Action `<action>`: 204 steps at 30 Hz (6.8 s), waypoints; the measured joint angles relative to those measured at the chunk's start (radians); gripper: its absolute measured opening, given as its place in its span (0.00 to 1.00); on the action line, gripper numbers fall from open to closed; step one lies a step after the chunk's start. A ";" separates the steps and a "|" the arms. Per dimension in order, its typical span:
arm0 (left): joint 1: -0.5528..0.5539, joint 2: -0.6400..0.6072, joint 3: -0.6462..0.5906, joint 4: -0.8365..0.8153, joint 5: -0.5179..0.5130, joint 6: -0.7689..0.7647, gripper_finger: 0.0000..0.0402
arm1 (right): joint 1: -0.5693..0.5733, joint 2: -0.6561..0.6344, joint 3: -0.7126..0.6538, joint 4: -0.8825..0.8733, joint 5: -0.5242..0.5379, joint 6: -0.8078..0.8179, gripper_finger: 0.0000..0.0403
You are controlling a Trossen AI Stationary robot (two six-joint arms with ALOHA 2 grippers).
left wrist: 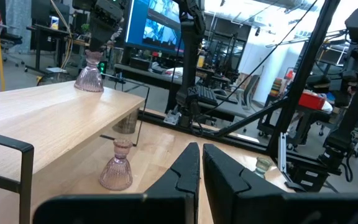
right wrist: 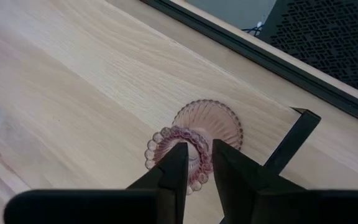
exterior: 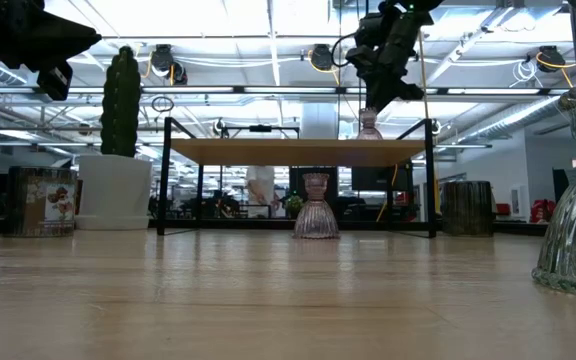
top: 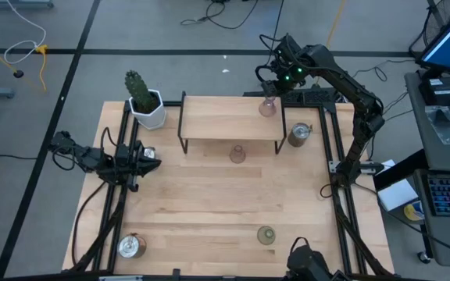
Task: Pick & Place candle stick holders
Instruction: Put the right pink scented candle on the shelf, then put the green scented candle on the shelf
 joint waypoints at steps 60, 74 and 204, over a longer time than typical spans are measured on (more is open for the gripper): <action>0.000 0.000 0.000 0.001 0.002 -0.298 0.05 | 0.834 -0.469 -0.018 -0.038 0.005 0.129 0.12; 0.000 0.000 0.000 0.108 0.001 -0.284 0.05 | 0.997 -0.531 -0.313 0.186 0.003 0.157 0.12; -0.029 0.695 0.432 -0.084 0.003 -0.209 0.05 | 1.350 -0.457 -0.633 0.543 0.134 0.425 0.12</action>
